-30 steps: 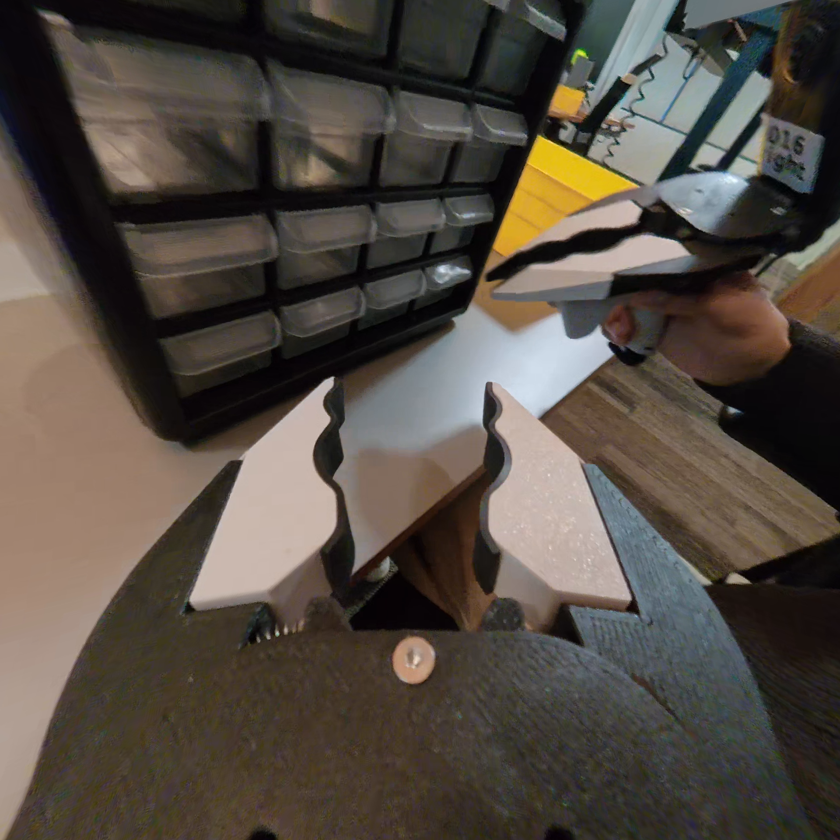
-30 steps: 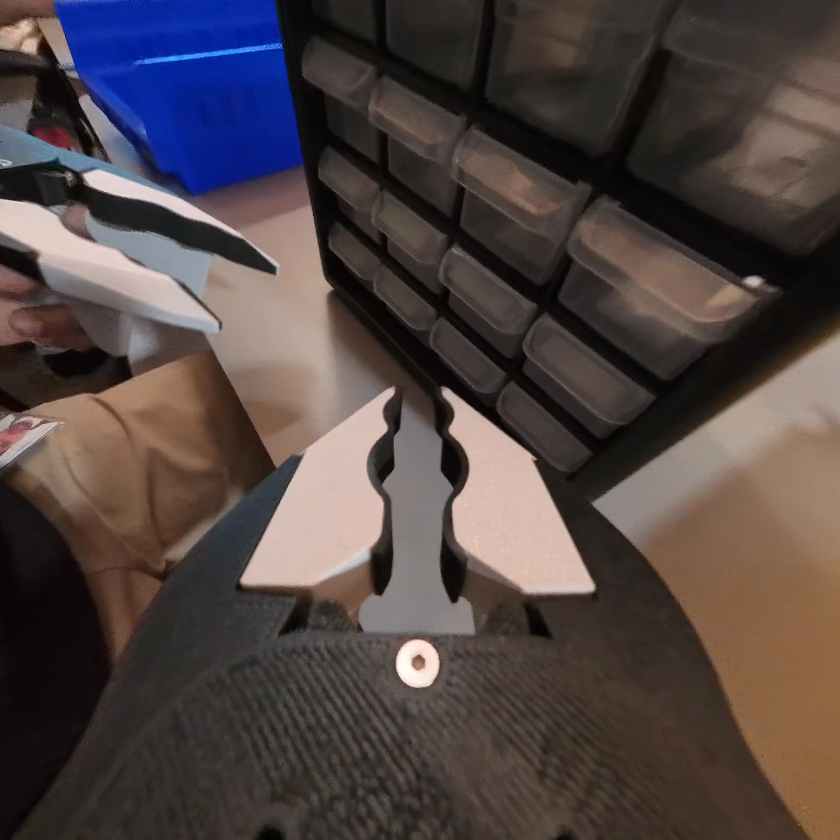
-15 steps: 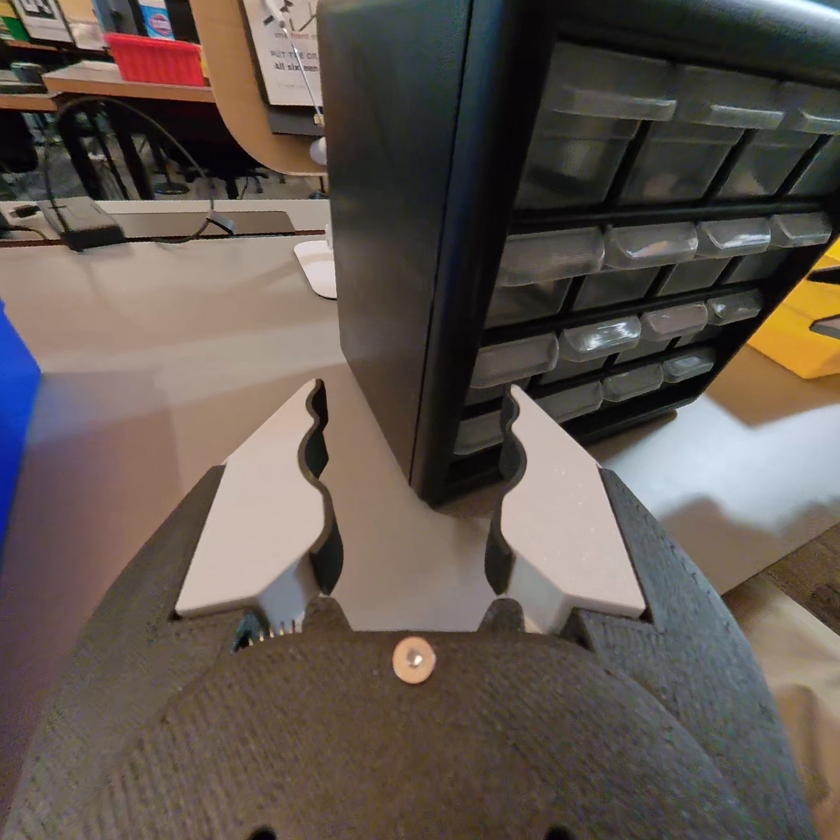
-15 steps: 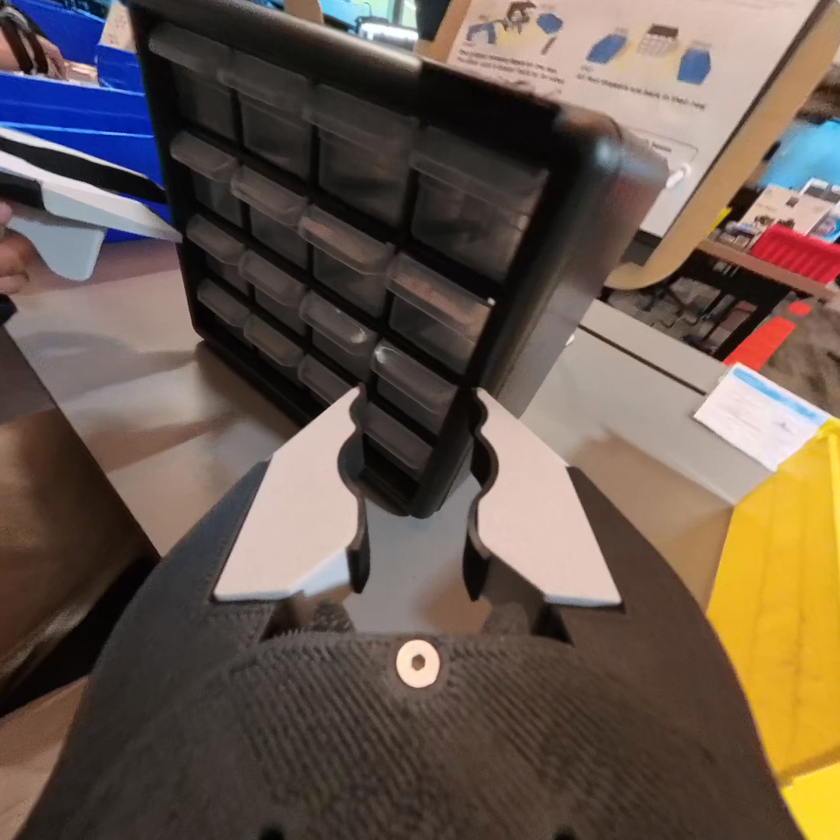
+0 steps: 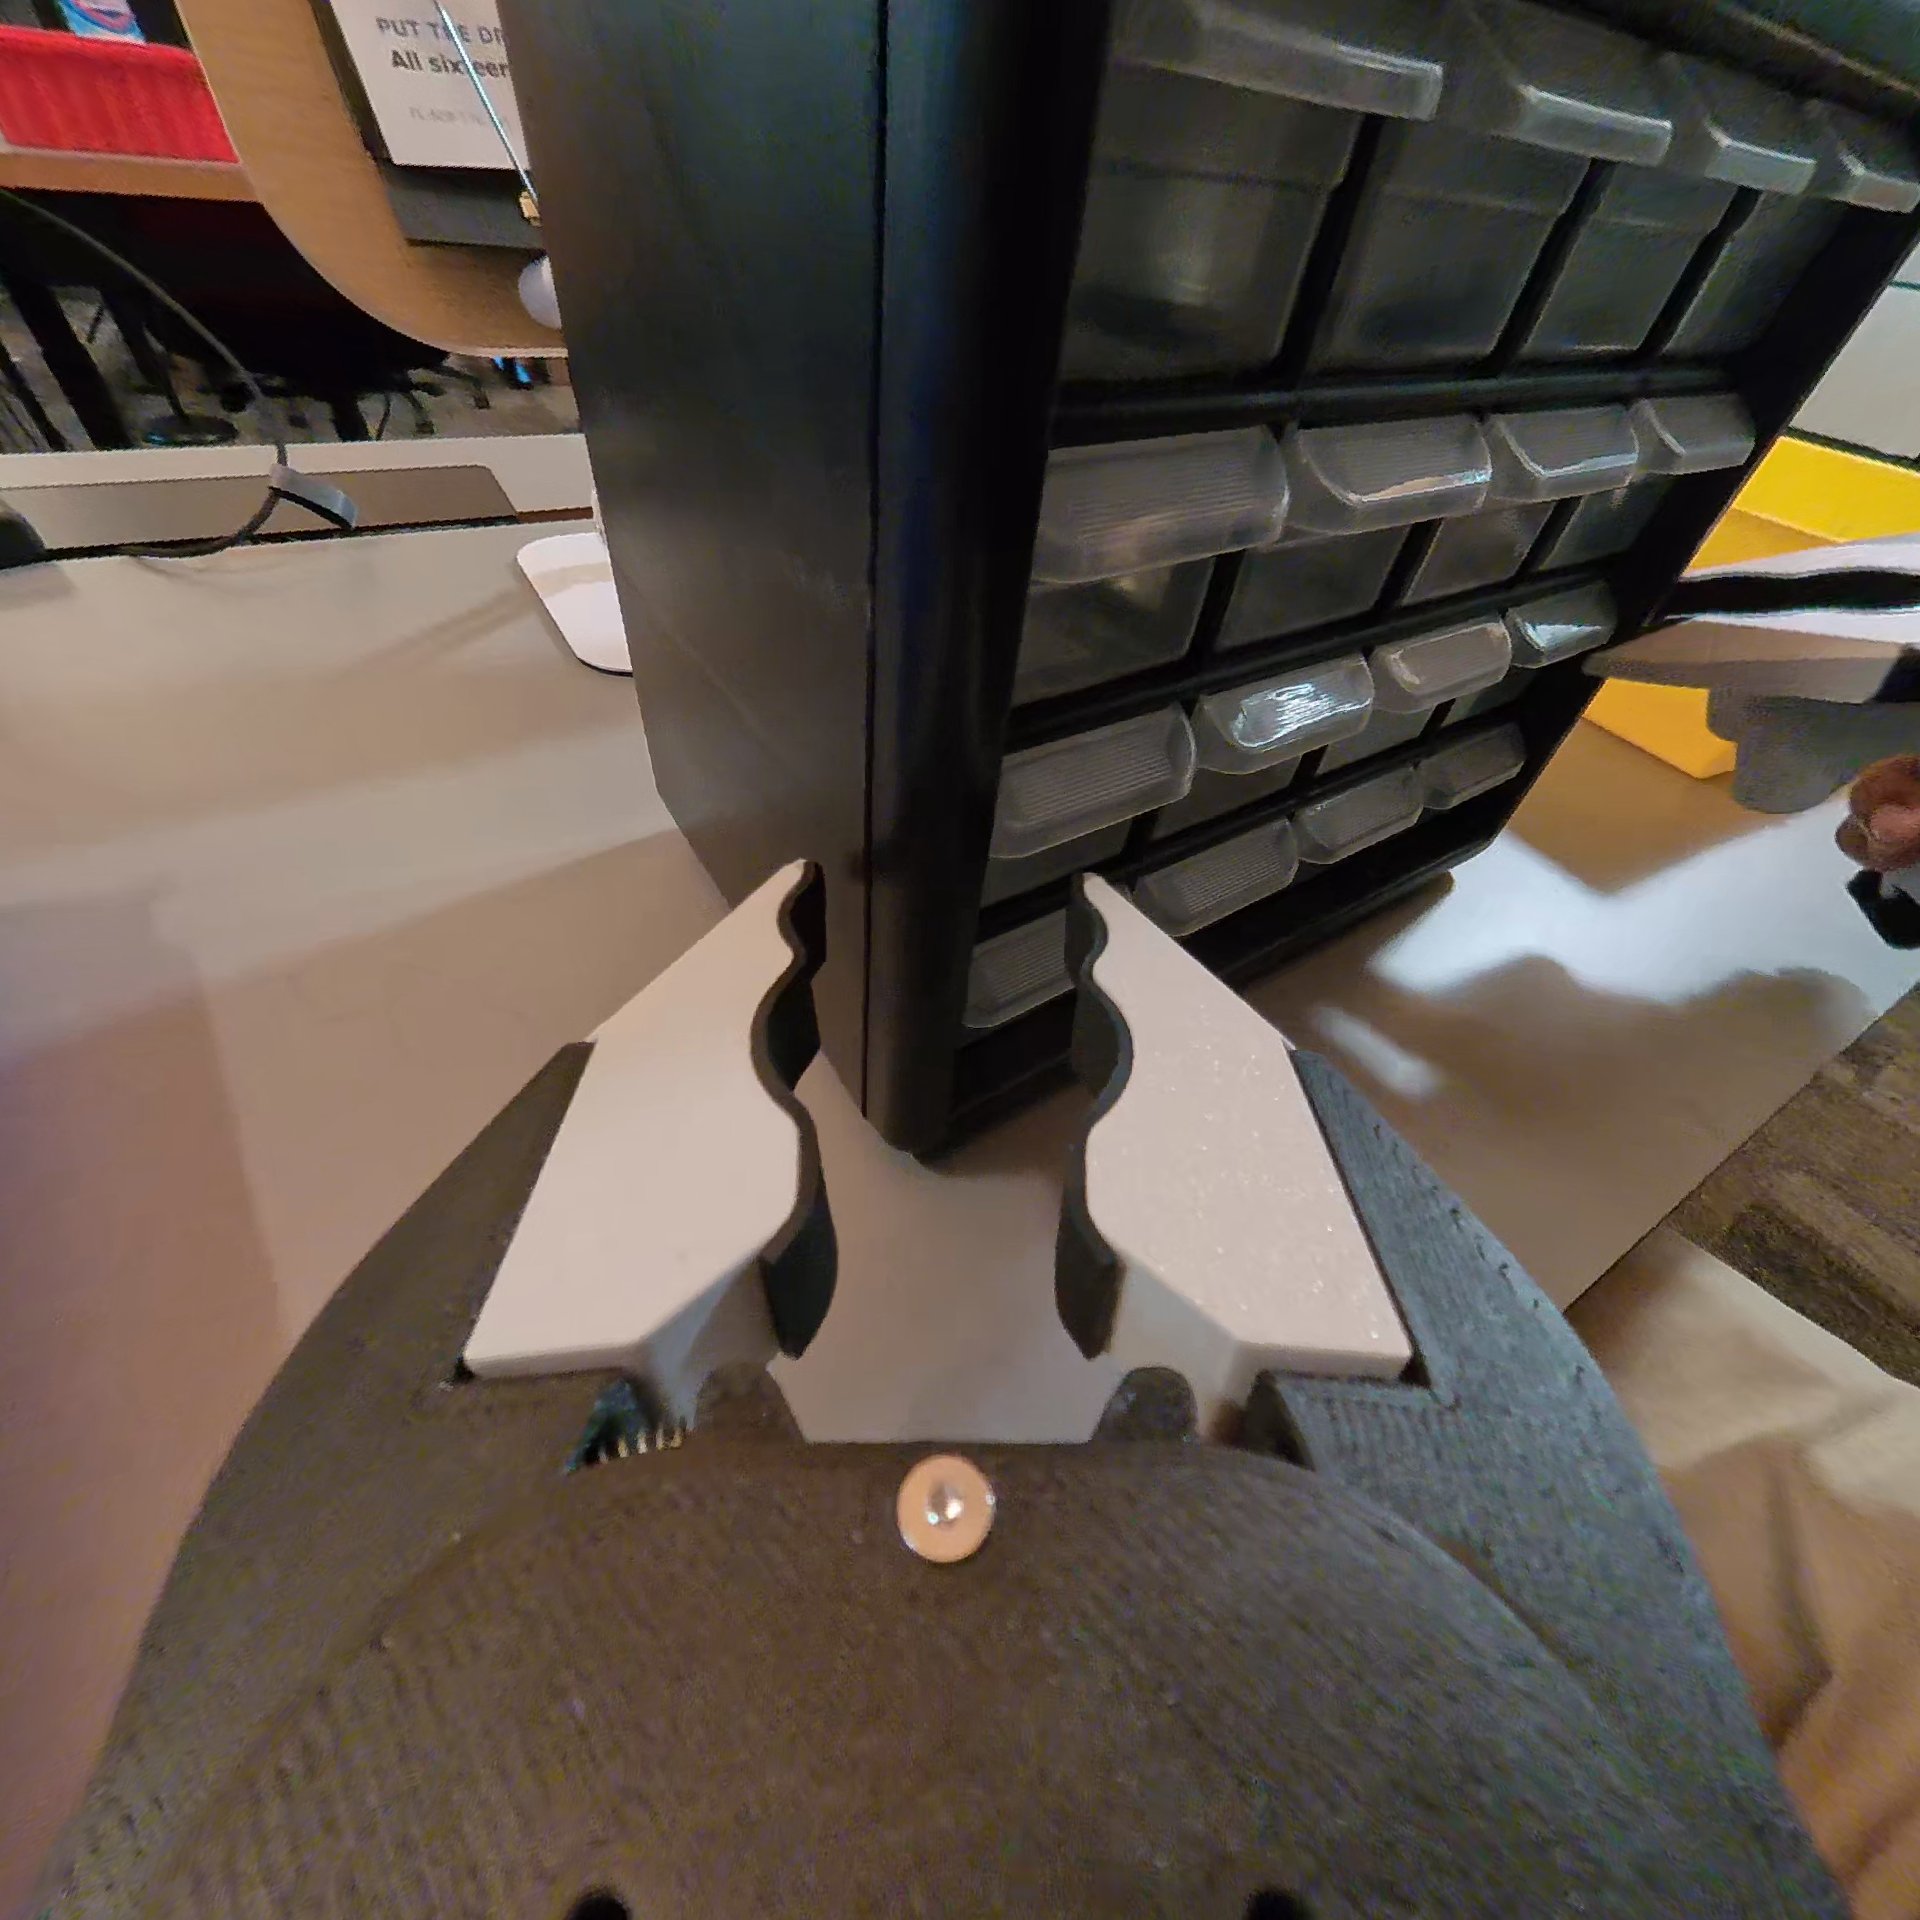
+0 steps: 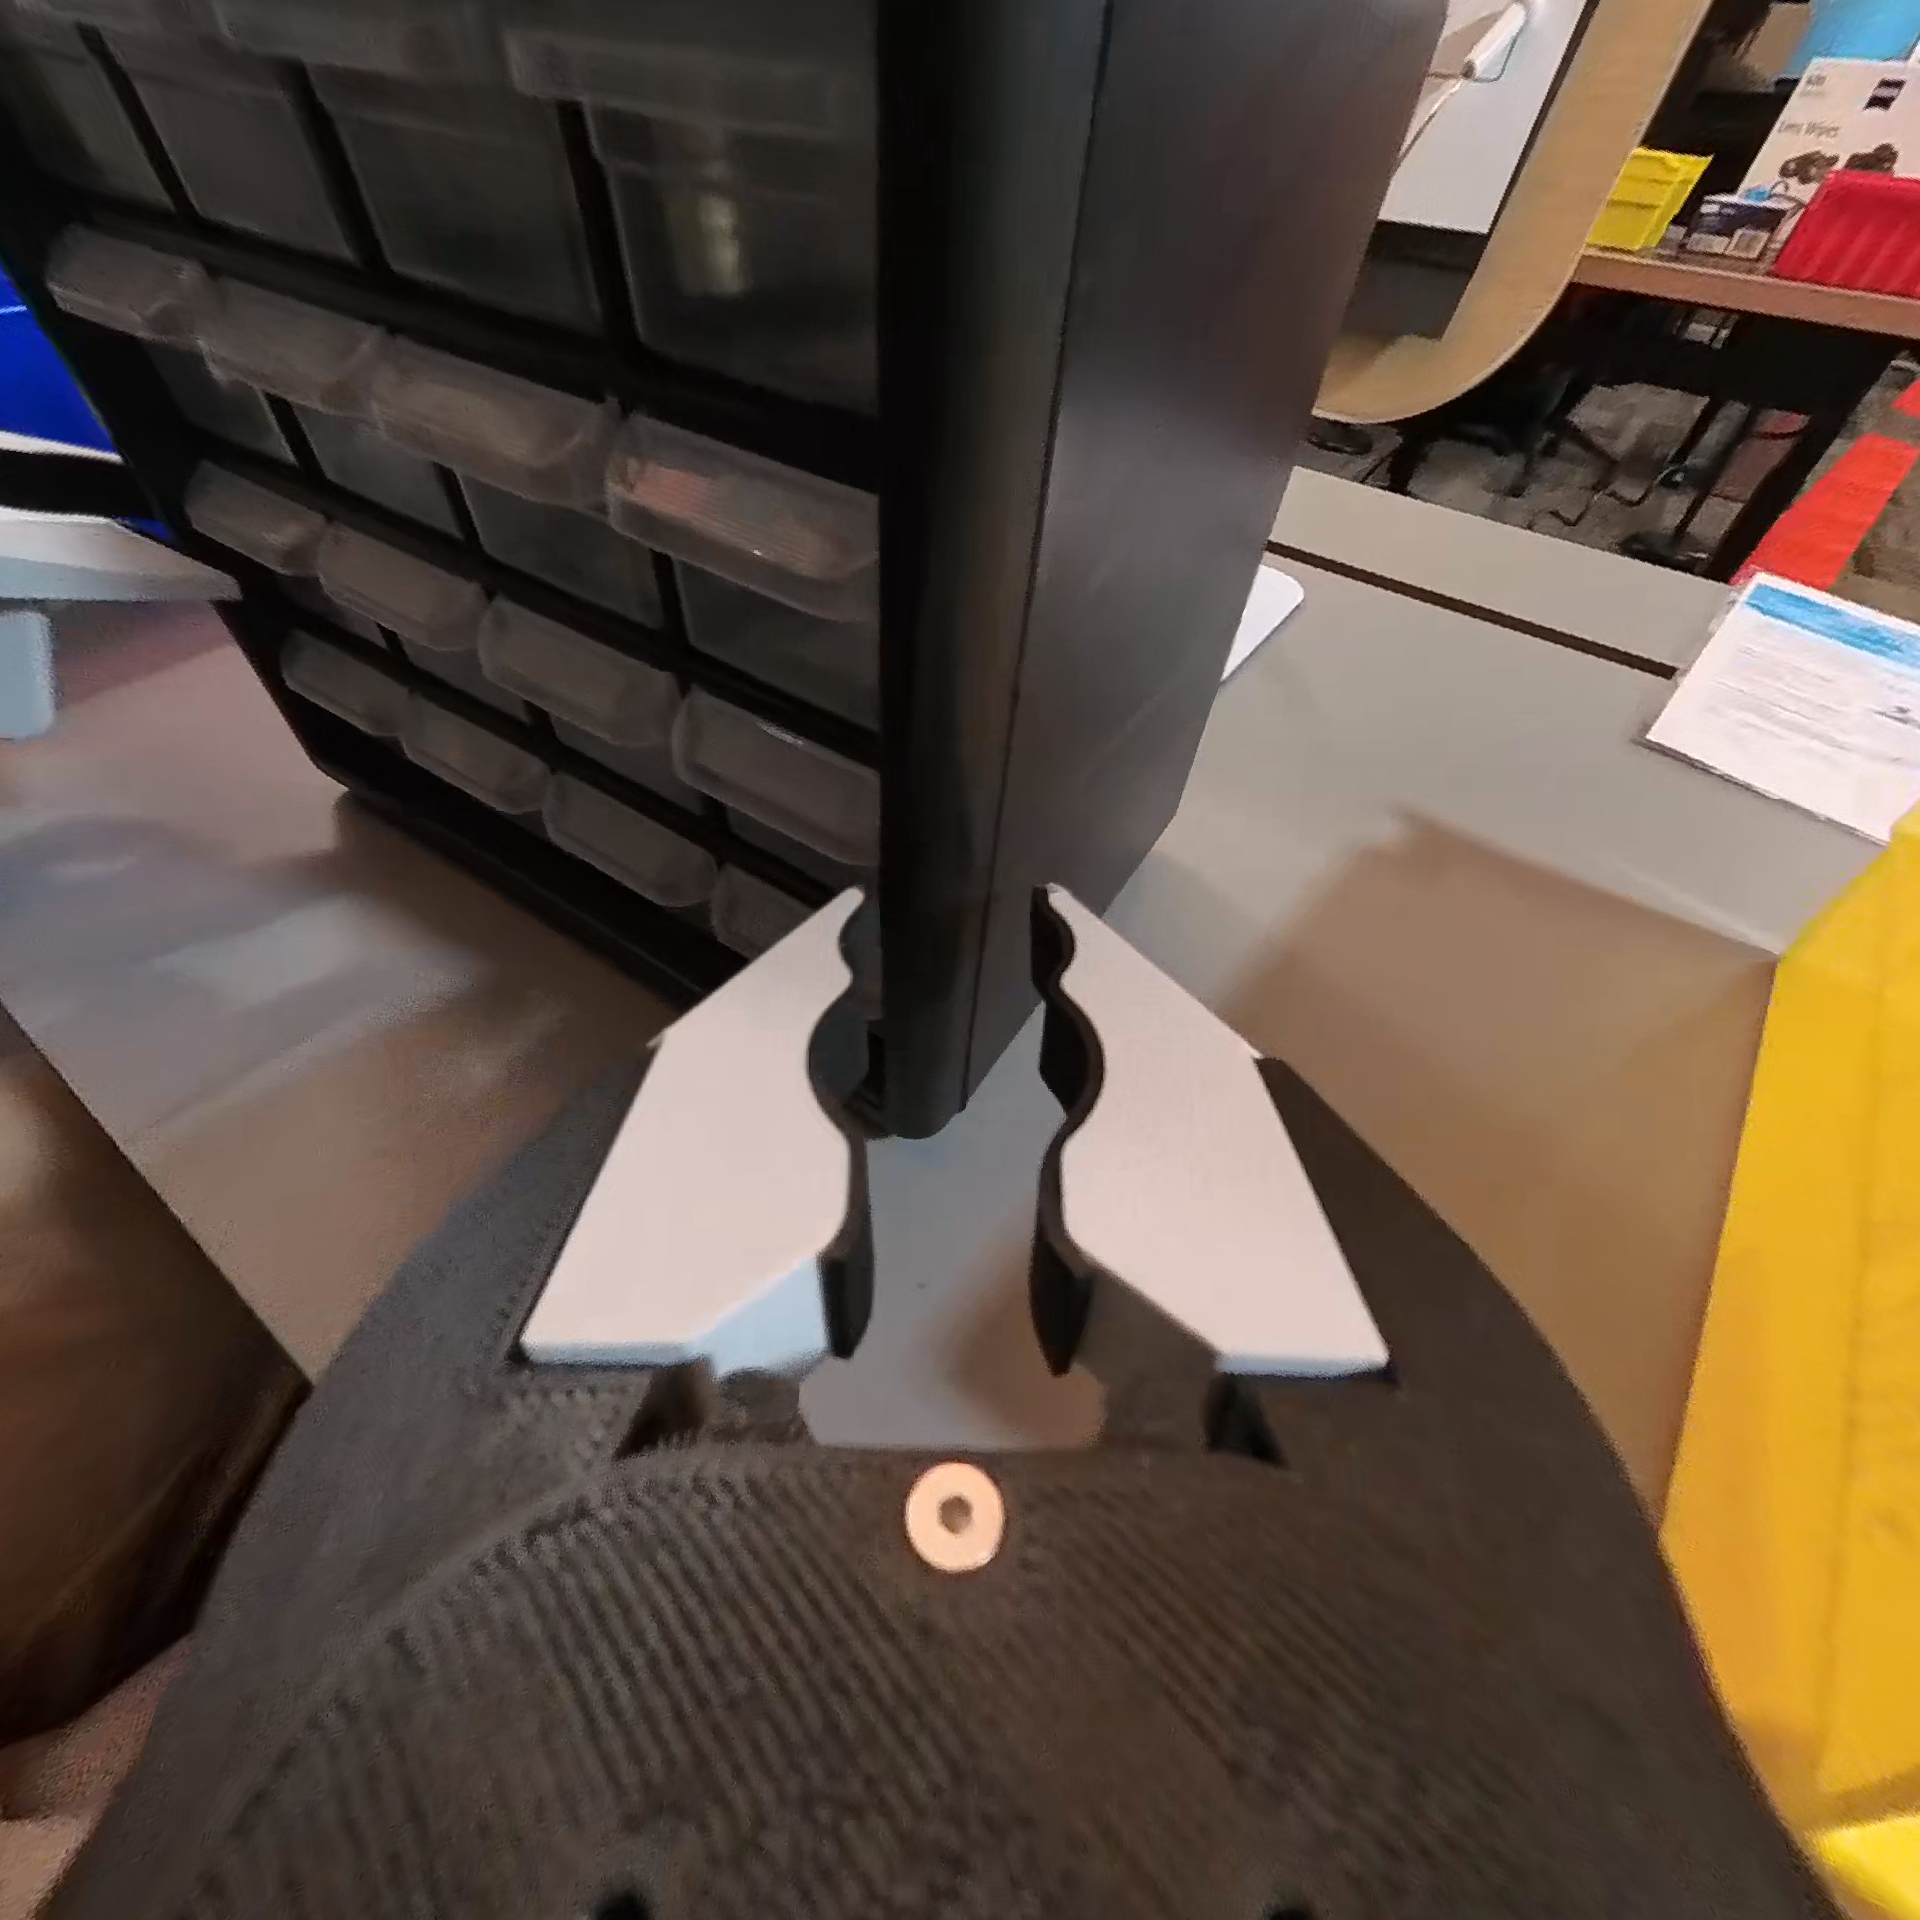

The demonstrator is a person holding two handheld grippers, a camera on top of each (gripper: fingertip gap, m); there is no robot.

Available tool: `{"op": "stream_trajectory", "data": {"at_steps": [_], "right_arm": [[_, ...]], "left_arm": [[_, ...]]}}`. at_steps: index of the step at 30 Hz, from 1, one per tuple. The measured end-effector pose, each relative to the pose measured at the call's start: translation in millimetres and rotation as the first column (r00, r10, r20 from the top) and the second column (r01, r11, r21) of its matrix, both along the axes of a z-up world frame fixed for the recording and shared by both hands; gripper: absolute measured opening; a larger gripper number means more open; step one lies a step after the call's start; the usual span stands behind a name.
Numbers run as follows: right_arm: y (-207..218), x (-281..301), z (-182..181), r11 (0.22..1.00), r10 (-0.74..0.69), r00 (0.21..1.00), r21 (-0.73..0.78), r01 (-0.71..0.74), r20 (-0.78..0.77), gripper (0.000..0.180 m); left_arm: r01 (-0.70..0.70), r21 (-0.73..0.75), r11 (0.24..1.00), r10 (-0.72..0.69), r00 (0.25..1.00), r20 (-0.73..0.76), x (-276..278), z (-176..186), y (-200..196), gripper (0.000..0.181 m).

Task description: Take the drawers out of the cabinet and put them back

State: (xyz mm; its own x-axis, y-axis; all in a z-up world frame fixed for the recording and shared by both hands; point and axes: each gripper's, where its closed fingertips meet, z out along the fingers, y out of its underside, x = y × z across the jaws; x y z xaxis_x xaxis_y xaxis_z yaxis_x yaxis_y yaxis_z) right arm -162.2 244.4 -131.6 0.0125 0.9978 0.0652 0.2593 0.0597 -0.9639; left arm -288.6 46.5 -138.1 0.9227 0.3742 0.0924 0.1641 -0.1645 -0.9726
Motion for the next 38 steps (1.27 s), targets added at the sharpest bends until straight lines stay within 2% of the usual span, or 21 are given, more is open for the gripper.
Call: {"op": "stream_trajectory", "data": {"at_steps": [2,20,29,38], "right_arm": [[-2.1,-1.6,-0.8,1.0,0.012,1.0,-0.001,-0.012,0.001,0.022],[-7.6,4.3,-1.0,0.999,0.048,0.998,0.01,-0.048,0.04,0.022],[-14.0,12.8,28.1,0.983,0.057,0.996,0.18,-0.043,-0.071,0.027],[-21.4,17.2,46.3,0.956,0.007,0.991,0.292,0.033,-0.136,0.017]], "left_arm": [[0.005,-0.002,1.0,-0.005,1.0,0.007,0.7,-0.8,0.3,0.043],[0.019,-0.015,1.0,-0.019,1.0,0.008,5.0,-4.1,-1.2,0.045],[0.02,0.016,1.0,-0.02,1.0,0.017,5.7,1.8,-4.8,0.043],[0.02,0.097,0.995,-0.023,0.999,0.028,10.6,15.3,-8.6,0.036]]}}
